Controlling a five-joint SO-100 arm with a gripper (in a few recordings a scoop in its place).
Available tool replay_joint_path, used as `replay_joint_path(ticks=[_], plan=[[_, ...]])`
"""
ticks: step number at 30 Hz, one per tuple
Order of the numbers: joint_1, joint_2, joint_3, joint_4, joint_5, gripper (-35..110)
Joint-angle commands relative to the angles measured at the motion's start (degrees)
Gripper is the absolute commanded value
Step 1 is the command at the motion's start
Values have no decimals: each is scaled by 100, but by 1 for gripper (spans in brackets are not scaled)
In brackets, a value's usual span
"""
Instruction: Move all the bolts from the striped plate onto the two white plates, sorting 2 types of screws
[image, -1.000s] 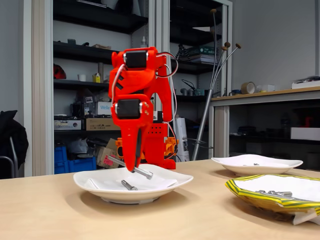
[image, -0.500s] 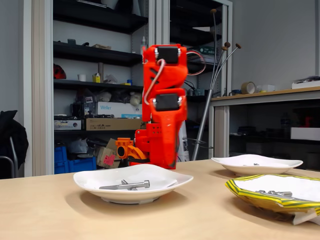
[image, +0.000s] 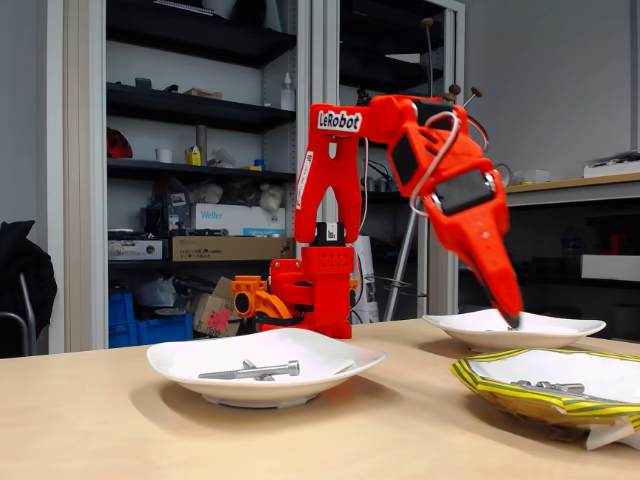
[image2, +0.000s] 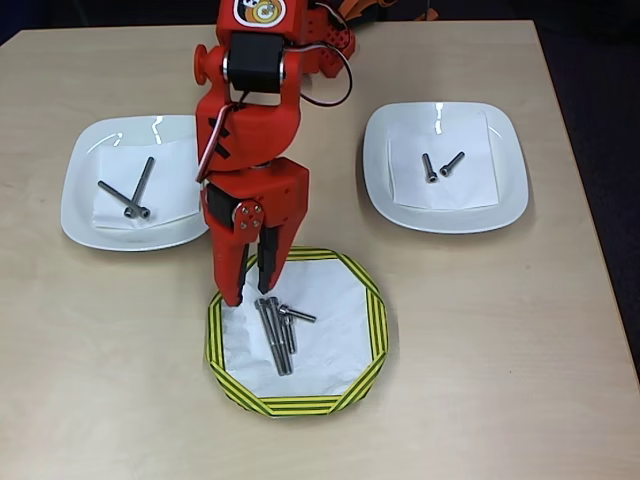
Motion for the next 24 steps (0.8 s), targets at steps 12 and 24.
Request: replay_joint_path(ticks=[12,24], plan=[[-176,-756,-316,-1125,1389,16],[-404,-1239,-211,-1995,2092,13]])
